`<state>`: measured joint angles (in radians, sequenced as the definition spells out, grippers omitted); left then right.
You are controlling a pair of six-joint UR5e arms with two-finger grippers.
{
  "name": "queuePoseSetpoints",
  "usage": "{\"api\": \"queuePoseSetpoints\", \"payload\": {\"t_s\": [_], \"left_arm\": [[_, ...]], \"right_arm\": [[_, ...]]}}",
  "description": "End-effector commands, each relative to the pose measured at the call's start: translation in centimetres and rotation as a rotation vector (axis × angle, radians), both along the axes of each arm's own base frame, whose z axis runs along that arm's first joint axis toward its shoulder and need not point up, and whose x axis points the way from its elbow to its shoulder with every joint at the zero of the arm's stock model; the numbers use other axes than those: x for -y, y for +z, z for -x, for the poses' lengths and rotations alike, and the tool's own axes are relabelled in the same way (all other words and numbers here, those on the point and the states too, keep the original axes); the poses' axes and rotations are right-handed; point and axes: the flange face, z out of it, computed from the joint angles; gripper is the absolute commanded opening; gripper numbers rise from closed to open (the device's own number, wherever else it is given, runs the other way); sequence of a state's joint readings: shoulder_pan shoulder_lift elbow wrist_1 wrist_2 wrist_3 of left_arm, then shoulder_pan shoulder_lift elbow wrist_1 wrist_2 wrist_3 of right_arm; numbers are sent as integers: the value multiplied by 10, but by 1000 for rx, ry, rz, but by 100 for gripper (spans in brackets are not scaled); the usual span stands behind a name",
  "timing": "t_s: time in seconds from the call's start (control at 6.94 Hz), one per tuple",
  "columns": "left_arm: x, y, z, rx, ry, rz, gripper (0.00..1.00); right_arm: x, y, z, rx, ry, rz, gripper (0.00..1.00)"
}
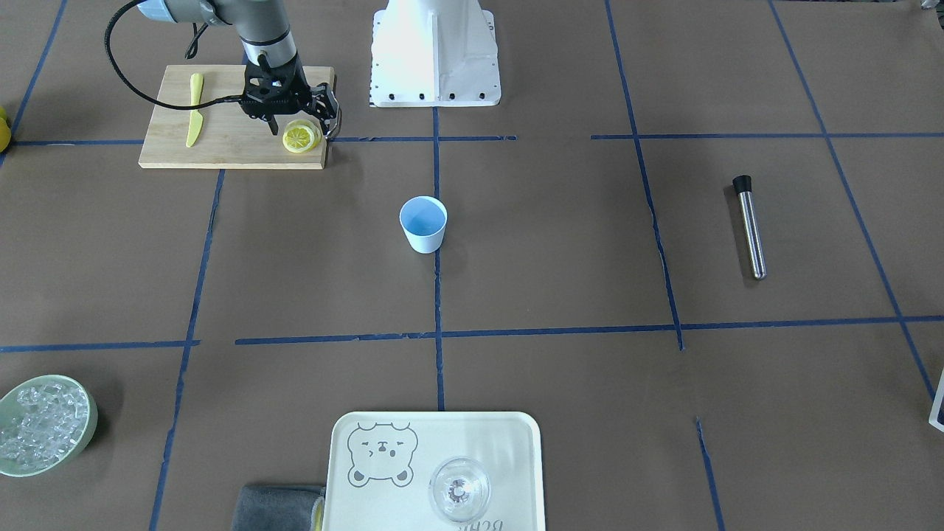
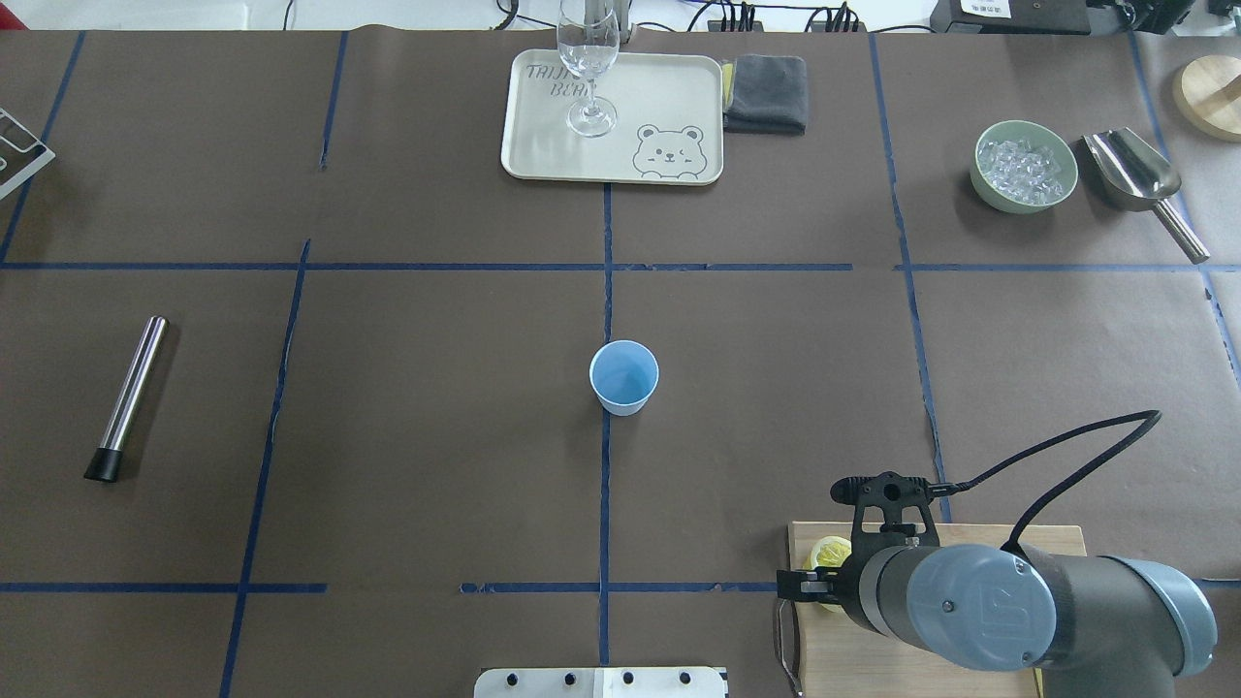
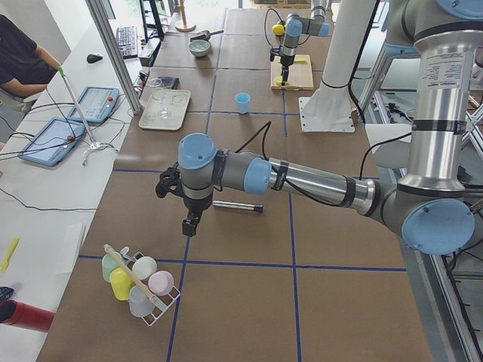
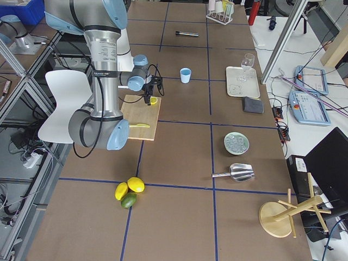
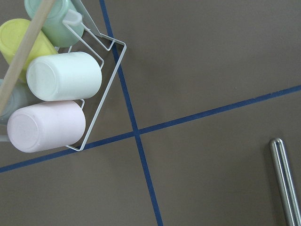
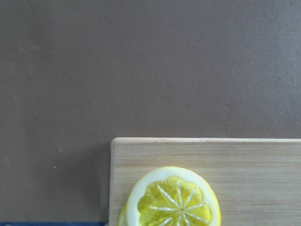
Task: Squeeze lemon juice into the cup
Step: 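Lower the right gripper and close it on the lemon slice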
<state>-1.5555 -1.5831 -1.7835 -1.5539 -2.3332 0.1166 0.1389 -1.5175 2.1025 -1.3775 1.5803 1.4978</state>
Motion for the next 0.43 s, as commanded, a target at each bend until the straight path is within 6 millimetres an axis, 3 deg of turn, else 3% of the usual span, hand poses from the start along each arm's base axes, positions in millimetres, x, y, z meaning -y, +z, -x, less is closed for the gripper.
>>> {"api": "queuePoseSetpoints", "payload": {"t_s": [0.0, 0.29], "left_arm": [[0, -2, 0, 0, 0, -4, 100], [0, 0, 0, 0, 0, -1, 100]], "right_arm": [[2, 2, 0, -4, 3, 0, 100], [5, 2, 0, -4, 7, 0, 100]]}}
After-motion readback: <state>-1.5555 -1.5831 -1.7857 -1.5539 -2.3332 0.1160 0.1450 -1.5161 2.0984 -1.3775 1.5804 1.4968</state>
